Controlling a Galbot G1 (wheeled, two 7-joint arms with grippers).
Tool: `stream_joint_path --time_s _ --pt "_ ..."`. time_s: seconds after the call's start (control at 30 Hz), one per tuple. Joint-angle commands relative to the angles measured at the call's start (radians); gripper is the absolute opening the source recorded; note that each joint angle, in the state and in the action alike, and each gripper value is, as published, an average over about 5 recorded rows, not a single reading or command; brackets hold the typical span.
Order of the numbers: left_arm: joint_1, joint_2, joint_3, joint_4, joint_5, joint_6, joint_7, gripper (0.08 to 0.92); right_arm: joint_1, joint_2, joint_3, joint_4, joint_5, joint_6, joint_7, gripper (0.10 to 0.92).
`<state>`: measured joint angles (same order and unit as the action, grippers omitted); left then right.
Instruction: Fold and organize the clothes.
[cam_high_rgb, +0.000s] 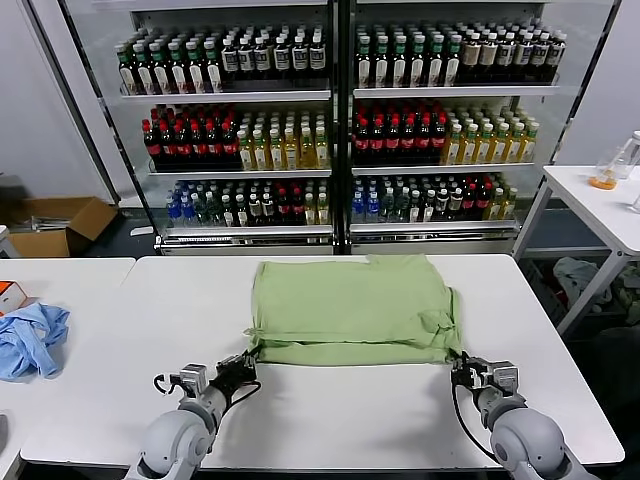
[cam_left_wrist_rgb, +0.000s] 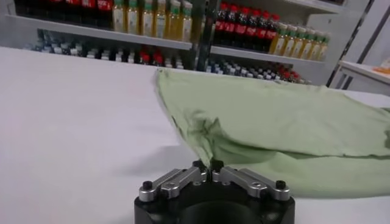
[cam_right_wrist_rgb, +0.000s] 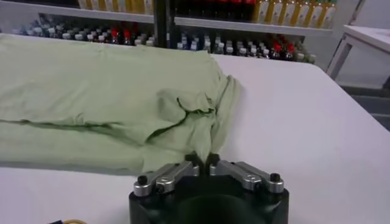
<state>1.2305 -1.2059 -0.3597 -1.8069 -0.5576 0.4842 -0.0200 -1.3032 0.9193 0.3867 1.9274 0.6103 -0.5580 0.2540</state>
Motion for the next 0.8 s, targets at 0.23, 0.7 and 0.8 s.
stream_joint_path --time_s 0.23,0.7,0.8 --pt "0.249 0.005 -0.052 -0.202 -0.038 0.019 0.001 0.099 -0.234 -0.054 0.098 0.186 -0.026 -0.003 -0.003 0.122" --pt "0.58 0.017 -0.139 -0.436 0.035 0.034 -0.011 0.099 -0.657 -0.067 0.269 0.406 -0.159 0.018 -0.004 0.122" --pt "0.606 0.028 -0.146 -0.461 0.056 0.042 -0.009 0.101 -0.687 -0.056 0.275 0.427 -0.205 0.013 -0.005 0.143"
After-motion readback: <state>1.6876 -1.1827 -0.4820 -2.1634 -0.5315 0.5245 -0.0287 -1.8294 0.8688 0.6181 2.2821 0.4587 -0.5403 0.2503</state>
